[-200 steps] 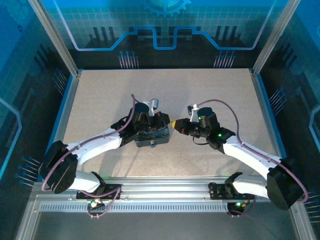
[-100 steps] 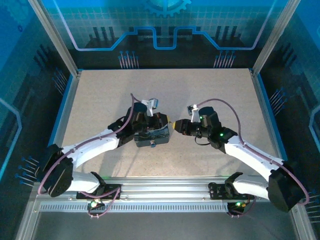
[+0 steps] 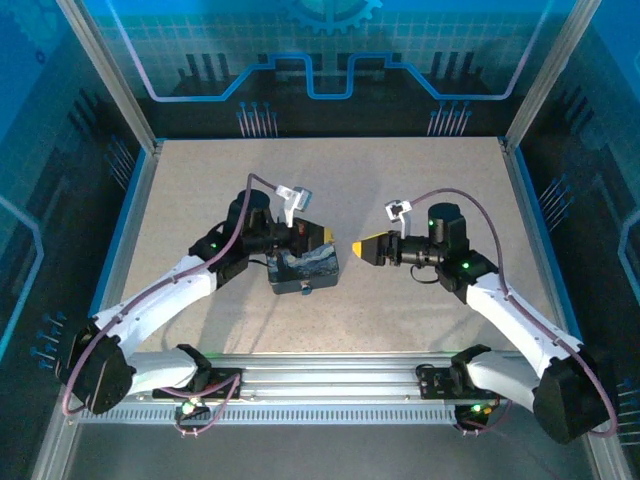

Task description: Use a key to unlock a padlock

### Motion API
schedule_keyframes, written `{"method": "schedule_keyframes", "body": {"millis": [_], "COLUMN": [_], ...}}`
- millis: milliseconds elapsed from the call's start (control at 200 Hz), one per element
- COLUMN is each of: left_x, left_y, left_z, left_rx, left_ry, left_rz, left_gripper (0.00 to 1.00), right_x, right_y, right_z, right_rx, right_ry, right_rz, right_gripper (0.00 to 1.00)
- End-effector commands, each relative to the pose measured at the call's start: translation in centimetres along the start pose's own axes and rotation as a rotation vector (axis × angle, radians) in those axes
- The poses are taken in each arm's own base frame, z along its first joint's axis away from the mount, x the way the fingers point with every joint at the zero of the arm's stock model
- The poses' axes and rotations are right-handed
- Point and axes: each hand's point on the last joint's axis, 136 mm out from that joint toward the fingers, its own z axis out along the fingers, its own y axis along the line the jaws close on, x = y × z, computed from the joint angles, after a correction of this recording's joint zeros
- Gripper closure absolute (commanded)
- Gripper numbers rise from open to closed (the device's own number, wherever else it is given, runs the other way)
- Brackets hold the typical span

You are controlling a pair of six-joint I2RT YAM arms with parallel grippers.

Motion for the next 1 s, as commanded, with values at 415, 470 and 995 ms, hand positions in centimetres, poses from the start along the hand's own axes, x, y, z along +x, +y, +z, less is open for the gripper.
{"method": "schedule_keyframes", "body": {"millis": [415,470,995], "left_x": [-0.1,0.0,0.1], "left_y": [-2.6,-2.6,-2.4], "left_z": [-0.8,-0.7,-0.6], "left_rx": [0.108,0.109,0.105], "left_ry": [0.055,0.054,0.055], "left_rz": [0.083,0.082,0.071], "left_gripper": [1.0,1.0,1.0], "right_x": [0.6,0.7,0.7], "right_y": [5.2,5.3,6.4], "right_z": [2.4,2.7,4.2], "right_rx": [-0.214,-0.221,-0.254], "right_ry": [0.095,0.101,0.115], "right_rz": [-0.146,-0.15,-0.172], "right_gripper": [0.47,0.48,0.6]}}
